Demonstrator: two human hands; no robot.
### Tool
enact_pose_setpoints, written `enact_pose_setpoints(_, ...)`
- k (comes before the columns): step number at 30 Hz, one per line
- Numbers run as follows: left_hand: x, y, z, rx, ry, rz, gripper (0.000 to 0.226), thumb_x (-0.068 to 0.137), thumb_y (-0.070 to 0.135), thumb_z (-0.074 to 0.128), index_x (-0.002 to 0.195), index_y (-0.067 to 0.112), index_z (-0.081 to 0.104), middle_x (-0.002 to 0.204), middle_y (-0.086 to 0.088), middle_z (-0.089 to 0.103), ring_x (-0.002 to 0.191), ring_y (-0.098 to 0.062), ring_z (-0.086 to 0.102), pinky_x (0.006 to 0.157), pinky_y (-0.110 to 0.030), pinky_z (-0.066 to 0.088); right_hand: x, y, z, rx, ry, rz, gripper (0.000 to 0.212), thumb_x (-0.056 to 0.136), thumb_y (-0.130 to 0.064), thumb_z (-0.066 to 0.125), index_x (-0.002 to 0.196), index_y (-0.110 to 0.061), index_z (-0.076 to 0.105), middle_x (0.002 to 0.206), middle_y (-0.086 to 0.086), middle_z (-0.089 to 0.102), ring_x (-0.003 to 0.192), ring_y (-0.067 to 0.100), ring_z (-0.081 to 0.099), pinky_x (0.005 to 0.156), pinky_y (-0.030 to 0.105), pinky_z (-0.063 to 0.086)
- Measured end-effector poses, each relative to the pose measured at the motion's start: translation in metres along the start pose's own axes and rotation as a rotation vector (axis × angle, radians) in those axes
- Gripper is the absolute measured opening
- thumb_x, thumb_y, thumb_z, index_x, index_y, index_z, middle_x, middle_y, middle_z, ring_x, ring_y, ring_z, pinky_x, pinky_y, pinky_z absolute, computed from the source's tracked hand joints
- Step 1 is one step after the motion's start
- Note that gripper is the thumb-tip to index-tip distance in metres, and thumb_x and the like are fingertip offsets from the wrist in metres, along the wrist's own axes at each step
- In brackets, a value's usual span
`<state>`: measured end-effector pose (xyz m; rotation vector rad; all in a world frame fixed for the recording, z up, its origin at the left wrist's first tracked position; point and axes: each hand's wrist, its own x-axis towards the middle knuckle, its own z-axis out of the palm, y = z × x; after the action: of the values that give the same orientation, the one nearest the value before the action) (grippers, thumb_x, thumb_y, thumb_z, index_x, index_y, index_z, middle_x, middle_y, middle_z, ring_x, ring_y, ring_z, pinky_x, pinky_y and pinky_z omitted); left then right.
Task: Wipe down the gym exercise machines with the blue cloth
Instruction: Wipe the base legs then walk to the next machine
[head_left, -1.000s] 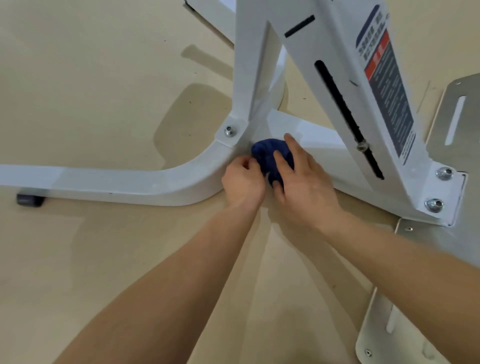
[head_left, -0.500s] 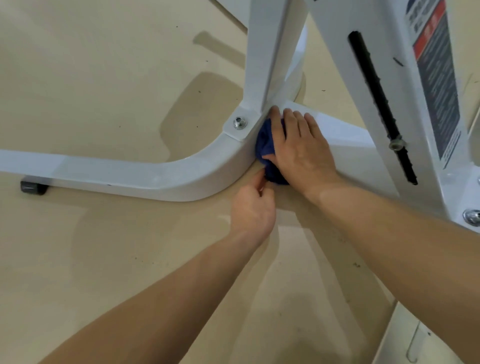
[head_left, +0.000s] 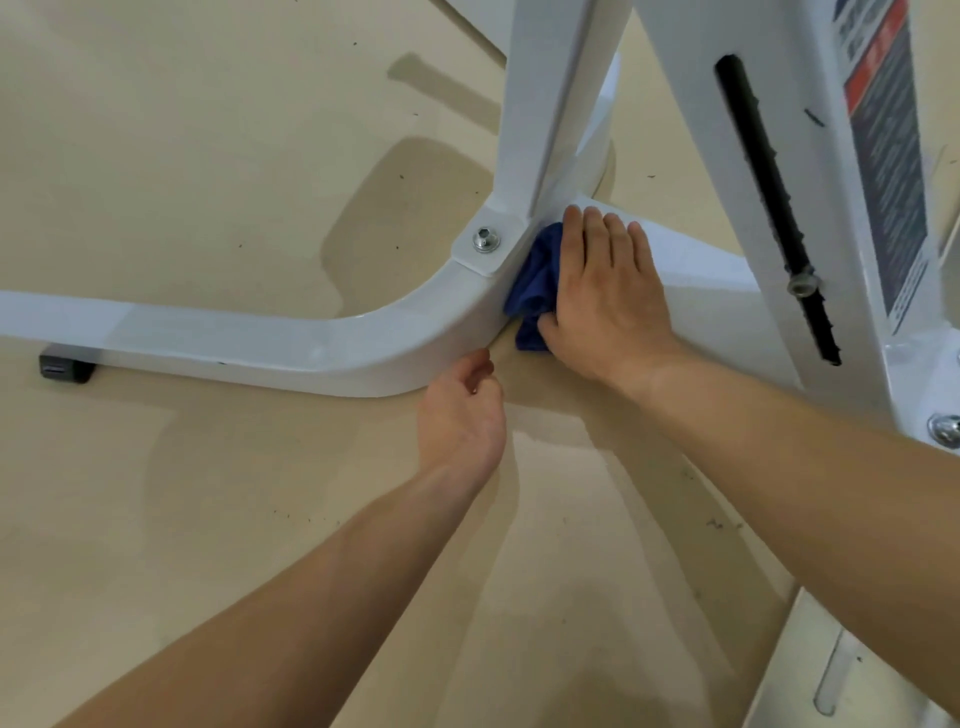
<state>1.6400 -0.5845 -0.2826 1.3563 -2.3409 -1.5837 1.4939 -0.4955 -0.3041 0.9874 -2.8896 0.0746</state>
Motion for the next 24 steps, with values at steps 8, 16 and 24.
enact_pose_setpoints(8, -0.004, 0.008, 0.007, 0.05, -0.061, 0.059, 0.055, 0.082, 0.018, 0.044, 0.135, 0.025, 0.057, 0.128, 0.012, 0.065, 0.113, -0.007, 0.063, 0.101, -0.037, 0.05, 0.008, -0.006, 0.005, 0.025, 0.093, 0.01, 0.086, 0.087, -0.06, 0.052, 0.143, 0.004, 0.035, 0.145, 0.026, 0.043, 0.133, 0.044, 0.04, 0.117, 0.053, 0.025)
enact_pose_setpoints(16, -0.003, 0.008, 0.01, -0.01, -0.04, 0.014, 0.051, 0.086, 0.013, 0.045, 0.134, 0.023, 0.058, 0.126, 0.01, 0.065, 0.113, -0.008, 0.063, 0.102, -0.037, 0.049, 0.007, 0.0, 0.007, -0.107, 0.015, -0.105, 0.073, 0.08, -0.035, 0.071, 0.136, 0.002, 0.043, 0.143, 0.032, 0.043, 0.13, 0.049, 0.044, 0.114, 0.056, 0.032)
enact_pose_setpoints(24, -0.009, 0.004, 0.002, 0.149, -0.069, 0.113, 0.051, 0.09, 0.014, 0.048, 0.138, 0.028, 0.055, 0.132, 0.017, 0.06, 0.099, 0.006, 0.062, 0.093, -0.015, 0.044, -0.067, 0.053, -0.003, -0.168, -0.054, -0.154, 0.094, 0.082, -0.034, 0.075, 0.148, 0.005, 0.021, 0.153, 0.037, 0.02, 0.14, 0.055, 0.025, 0.116, 0.059, 0.025)
